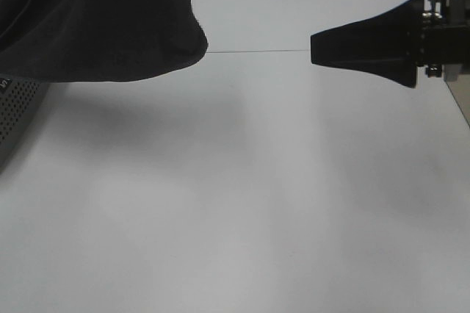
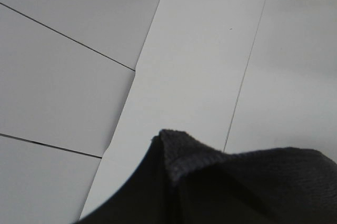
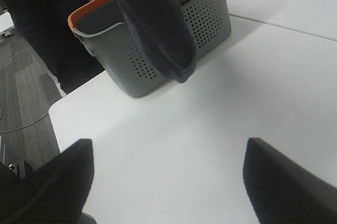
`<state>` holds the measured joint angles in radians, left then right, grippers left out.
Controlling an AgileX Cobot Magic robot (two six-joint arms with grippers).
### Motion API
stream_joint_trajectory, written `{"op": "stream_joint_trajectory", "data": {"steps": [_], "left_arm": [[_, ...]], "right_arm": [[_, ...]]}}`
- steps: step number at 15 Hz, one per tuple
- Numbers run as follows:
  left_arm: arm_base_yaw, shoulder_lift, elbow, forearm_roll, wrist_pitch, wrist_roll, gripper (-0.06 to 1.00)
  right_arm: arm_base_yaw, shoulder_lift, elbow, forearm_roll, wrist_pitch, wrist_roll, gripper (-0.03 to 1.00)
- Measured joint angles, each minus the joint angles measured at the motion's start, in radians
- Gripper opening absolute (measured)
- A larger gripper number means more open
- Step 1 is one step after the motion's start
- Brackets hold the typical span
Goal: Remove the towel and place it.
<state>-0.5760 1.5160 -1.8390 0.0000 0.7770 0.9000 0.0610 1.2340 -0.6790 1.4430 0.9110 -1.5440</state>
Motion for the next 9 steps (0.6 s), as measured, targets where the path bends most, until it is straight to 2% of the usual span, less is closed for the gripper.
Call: {"op": "stream_joint_trajectory", "data": {"steps": [1, 2, 4, 6, 9], "left_arm": [[-0.007, 0.0, 0.0, 0.0, -0.002, 0.0, 0.0], [-0.008, 0.0, 0.0, -0.031, -0.012, 0.0, 0.0], [-0.008, 0.0, 0.0, -0.07, -0.014, 0.0, 0.0], [-0.008, 0.0, 0.0, -0.106, -0.014, 0.0, 0.0], [-0.008, 0.0, 0.0, -0.126, -0.014, 0.001, 0.0]], "right_arm": [[0.012, 0.065, -0.04, 0.015, 0.007, -0.013, 0.77], [0.107, 0.175, -0.128, 0.03, -0.02, -0.027, 0.77], [0.224, 0.264, -0.219, 0.036, -0.103, -0.017, 0.77], [0.263, 0.348, -0.284, 0.038, -0.127, -0.007, 0.77], [0.264, 0.427, -0.364, 0.038, -0.076, -0.006, 0.77]]}}
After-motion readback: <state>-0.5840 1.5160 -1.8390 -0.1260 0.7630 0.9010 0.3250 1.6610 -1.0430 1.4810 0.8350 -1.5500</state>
